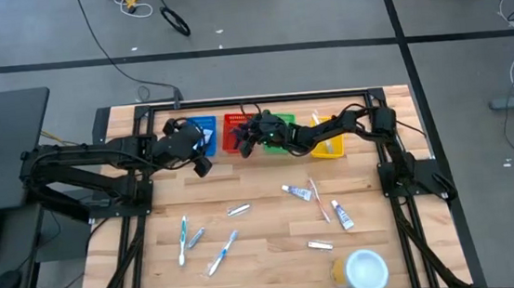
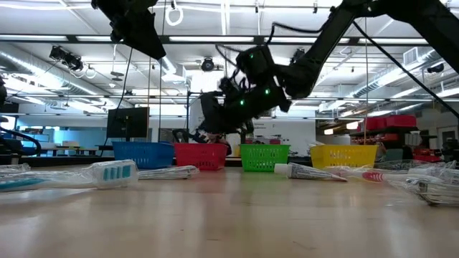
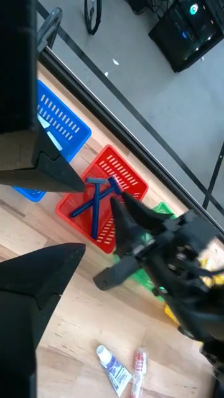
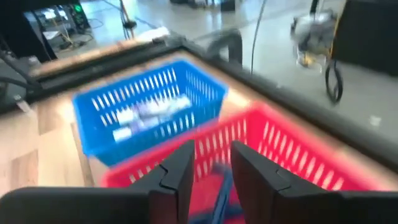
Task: Pick & Place Travel size toiletries
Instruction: Put the silver nail cutter into the green bin
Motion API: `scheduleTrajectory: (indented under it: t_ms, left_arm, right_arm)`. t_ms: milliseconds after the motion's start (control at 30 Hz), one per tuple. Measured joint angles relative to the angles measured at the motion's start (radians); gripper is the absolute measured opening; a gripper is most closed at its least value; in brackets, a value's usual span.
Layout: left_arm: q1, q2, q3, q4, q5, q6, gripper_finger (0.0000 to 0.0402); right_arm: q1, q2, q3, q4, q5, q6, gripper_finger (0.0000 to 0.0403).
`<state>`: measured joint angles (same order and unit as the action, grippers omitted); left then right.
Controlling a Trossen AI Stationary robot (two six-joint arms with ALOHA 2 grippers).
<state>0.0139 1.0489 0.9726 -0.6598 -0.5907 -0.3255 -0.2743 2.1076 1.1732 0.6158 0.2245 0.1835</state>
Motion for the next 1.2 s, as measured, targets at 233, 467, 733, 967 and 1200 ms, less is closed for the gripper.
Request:
scheduleTrajectory:
  t_ms: [233,467,733,967,1200]
  left_arm:
    - [0.000,0.000,-0.002,0.000,0.037,0.000,0.0150]
    - [-0.001,-0.001,-0.082,0.056,0.049,-0.031,0.0150]
    - [-0.002,0.000,-0.190,0.147,0.204,-0.052,0.0150]
    - [-0.004,0.000,-0.288,0.296,0.260,-0.039,0.0150]
    - [-0.004,0.000,-0.323,0.357,0.307,-0.039,0.0150]
  right_arm:
    - [0.032,-0.130,0.000,-0.141,-0.132,-0.133,0.0115]
    - [0.069,-0.200,0.000,-0.398,-0.307,-0.137,0.0116]
    - [0.167,-0.183,0.000,-0.521,-0.386,-0.169,0.0135]
    - [0.255,-0.184,0.000,-0.529,-0.443,-0.209,0.0142]
    - [0.303,-0.184,0.000,-0.471,-0.435,-0.225,0.0142]
